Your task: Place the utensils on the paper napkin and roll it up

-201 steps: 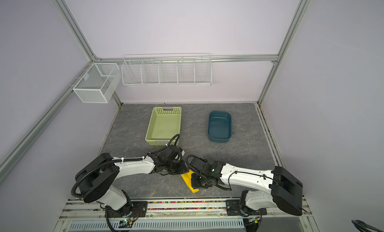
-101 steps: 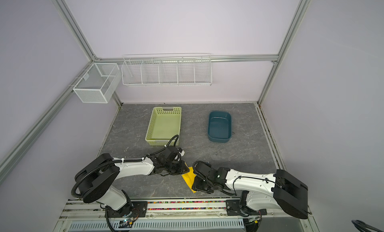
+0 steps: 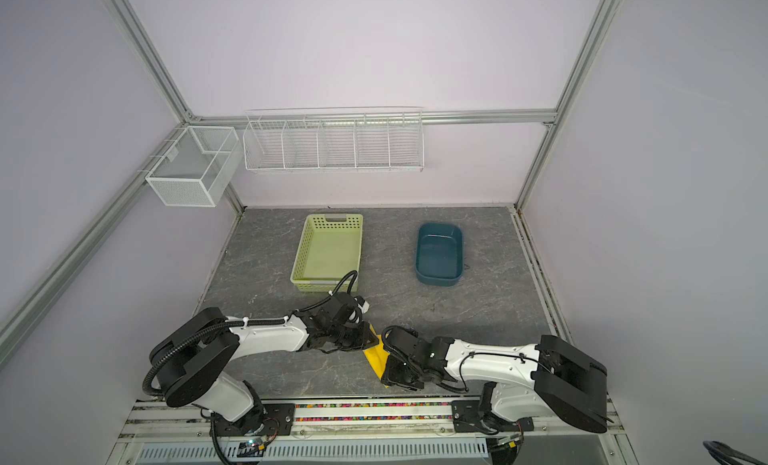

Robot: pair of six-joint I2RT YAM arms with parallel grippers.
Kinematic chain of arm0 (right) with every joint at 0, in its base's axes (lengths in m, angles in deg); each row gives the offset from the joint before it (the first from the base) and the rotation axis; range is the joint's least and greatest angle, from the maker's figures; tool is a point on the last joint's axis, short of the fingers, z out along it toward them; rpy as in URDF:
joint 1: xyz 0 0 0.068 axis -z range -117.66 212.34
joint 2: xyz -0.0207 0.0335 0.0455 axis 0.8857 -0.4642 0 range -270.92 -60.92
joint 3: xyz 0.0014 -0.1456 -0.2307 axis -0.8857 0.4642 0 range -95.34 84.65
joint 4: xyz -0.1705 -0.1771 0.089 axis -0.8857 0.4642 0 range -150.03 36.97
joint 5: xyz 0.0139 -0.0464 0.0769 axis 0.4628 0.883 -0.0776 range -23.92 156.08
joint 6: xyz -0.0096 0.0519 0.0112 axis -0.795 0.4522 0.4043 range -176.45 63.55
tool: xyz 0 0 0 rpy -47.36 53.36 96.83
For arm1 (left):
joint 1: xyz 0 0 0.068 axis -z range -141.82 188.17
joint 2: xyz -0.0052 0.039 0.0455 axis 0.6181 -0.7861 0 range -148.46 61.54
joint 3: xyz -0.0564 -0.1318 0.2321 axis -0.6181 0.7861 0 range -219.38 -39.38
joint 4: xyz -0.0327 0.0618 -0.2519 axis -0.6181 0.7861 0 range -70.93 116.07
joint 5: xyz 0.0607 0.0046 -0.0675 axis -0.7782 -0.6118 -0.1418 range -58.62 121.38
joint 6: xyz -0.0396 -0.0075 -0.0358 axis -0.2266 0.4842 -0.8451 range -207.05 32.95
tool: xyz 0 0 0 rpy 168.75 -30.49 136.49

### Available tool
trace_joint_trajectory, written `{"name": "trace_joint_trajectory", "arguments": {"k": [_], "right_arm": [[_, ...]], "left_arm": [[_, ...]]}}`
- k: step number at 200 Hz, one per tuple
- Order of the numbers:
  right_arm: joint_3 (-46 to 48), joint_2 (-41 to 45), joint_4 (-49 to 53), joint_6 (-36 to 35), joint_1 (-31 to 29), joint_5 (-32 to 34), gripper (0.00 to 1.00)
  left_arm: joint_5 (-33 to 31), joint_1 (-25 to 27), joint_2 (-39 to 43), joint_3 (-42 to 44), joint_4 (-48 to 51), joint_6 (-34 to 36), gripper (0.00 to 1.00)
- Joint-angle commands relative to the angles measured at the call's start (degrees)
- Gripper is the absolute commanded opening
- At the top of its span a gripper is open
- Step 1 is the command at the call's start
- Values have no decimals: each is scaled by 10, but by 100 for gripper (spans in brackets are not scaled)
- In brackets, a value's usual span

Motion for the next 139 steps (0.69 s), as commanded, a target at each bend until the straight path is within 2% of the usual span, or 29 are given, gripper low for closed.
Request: {"name": "trace_joint_trajectory", "arguments": {"k": [1,36,65,100,139], "right_arm": [[-9,7,74,18,-5,13,46],[-10,-6,59,14,-5,10,45],[-19,-36,44,6,-6,10,35],[-53,-47,110,-31,-5,50,21],[-95,-59,183,-109,-5,91,14]], "left_arm": [[-27,0,-9,14,41,-6,14],[-27,0,-9,11,41,-8,14],[-31,0,-4,10,47,-6,14],[-37,0,18,6,60,-5,14],[-71,-1,80,-20,119,8,17]]}}
